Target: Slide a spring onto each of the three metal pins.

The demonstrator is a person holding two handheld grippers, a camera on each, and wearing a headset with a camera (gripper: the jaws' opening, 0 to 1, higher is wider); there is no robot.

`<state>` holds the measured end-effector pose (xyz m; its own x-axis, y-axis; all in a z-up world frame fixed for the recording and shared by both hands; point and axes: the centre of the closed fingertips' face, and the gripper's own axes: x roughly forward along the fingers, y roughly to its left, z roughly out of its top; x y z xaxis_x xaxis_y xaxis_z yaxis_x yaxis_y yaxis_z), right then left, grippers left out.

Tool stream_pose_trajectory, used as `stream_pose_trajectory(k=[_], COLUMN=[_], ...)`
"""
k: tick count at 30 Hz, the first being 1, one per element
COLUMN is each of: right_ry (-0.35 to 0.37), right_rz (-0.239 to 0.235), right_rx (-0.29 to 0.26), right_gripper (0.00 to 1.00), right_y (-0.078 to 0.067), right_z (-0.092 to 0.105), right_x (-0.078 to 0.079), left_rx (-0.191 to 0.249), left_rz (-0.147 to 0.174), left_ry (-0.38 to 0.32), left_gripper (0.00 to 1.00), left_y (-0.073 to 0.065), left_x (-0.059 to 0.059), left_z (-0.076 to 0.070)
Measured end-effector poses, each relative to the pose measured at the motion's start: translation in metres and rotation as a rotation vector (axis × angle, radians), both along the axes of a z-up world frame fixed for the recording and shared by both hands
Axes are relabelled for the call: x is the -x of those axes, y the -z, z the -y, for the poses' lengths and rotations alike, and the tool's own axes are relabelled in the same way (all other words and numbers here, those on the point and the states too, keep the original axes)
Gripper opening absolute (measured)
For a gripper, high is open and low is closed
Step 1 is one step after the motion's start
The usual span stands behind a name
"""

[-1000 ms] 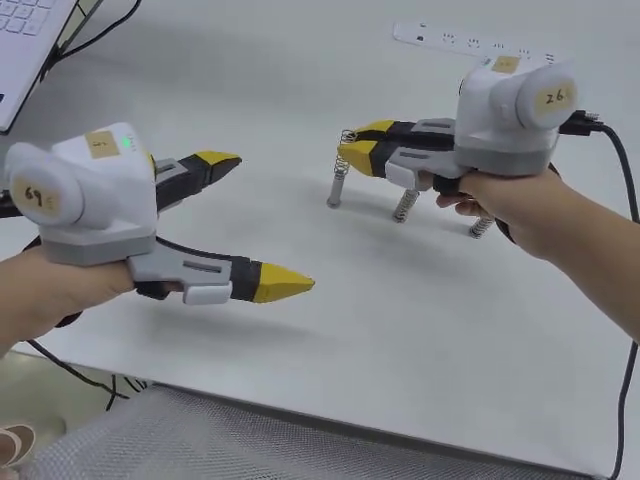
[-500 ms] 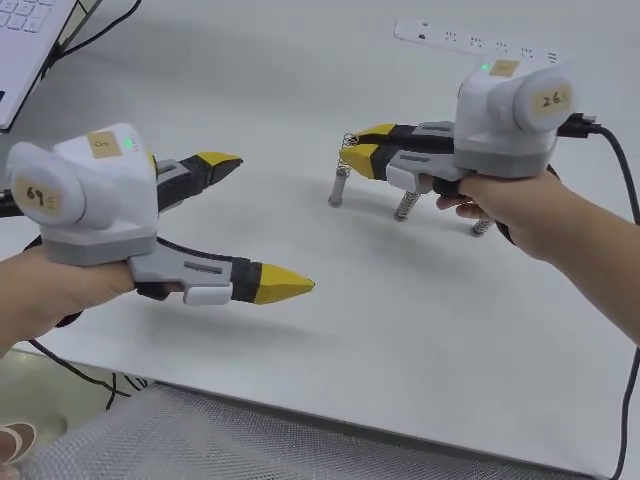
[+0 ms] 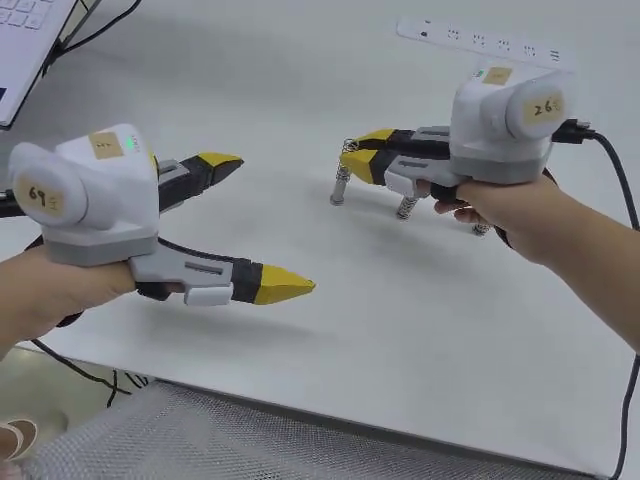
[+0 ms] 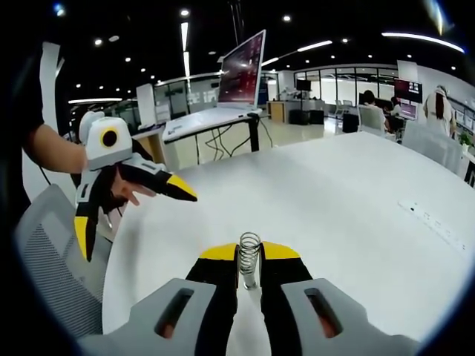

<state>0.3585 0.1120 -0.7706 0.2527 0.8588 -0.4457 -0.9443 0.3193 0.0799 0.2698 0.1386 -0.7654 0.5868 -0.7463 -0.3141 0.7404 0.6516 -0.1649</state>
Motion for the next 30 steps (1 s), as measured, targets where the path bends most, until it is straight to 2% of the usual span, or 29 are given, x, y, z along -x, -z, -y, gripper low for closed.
stream_pose_trajectory(k=[9, 30], right_ry=[-0.017, -0.059], right_rz=[0.028, 0.026], right_rx=[0.041, 0.115], right_gripper=[0.08, 0.08], right_y=[0.009, 0.032], right_z=[-0.001, 0.001], right_x=[0.005, 0.011], left_rx=[-0.011, -0.016], left_rz=[-0.003, -0.004], left_ry=[0.007, 0.014], left_gripper=[0.98, 0.98], left_y=[0.002, 0.004], left_x=[0.000, -0.001], left_z=[0.001, 0.003])
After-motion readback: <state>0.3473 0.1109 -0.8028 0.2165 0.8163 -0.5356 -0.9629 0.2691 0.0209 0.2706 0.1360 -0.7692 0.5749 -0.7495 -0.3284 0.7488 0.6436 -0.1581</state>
